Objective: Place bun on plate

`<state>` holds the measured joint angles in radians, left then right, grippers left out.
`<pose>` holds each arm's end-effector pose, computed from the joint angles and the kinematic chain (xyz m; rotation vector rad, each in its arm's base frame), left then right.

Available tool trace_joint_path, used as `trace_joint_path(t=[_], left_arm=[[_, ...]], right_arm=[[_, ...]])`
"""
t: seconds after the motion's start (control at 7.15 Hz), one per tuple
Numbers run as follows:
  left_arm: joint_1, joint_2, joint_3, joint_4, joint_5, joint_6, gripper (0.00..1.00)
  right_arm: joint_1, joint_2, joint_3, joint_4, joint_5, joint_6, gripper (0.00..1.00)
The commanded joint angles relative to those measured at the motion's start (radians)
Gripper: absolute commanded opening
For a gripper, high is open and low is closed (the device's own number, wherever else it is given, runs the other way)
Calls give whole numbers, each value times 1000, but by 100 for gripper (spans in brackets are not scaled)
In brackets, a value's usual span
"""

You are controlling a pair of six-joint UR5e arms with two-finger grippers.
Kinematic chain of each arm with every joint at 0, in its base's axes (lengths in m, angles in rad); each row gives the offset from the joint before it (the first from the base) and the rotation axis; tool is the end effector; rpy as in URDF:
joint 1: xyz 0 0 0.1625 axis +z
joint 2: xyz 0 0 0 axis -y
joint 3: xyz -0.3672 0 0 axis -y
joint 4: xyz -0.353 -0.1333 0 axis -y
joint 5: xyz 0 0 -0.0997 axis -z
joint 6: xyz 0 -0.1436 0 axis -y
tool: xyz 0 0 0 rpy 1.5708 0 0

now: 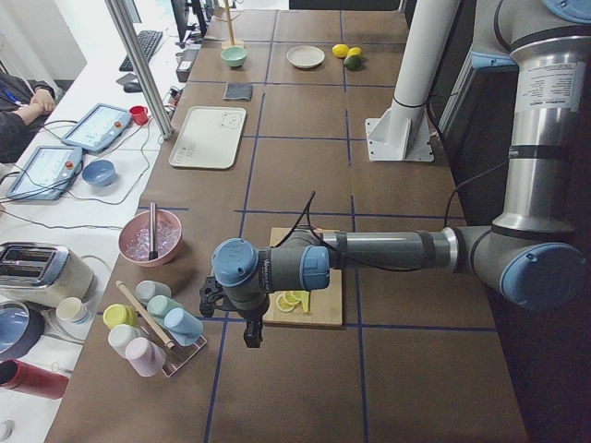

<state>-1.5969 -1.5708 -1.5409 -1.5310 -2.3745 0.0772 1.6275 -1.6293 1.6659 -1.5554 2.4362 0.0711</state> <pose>-0.0415 -0.4444 0.6466 -0.0243 0.8057 0.0203 0.0486 -0.4336 0.6039 0.0425 -0.8659 0.0972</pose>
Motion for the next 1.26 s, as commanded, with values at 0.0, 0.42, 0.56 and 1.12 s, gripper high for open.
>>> trace_joint_path(t=[0.0, 0.42, 0.56, 1.12], left_arm=[[0, 0, -1, 0, 0, -1, 100], [0, 0, 1, 0, 0, -4, 100], [0, 0, 1, -1, 0, -2, 100], [0, -2, -7, -1, 0, -1, 100]], right_arm=[[0, 0, 0, 0, 0, -1, 100], [0, -1, -3, -3, 9, 28, 100], [-2, 6, -2, 0, 7, 83, 100], [-208, -64, 12, 377, -60, 427, 100]])
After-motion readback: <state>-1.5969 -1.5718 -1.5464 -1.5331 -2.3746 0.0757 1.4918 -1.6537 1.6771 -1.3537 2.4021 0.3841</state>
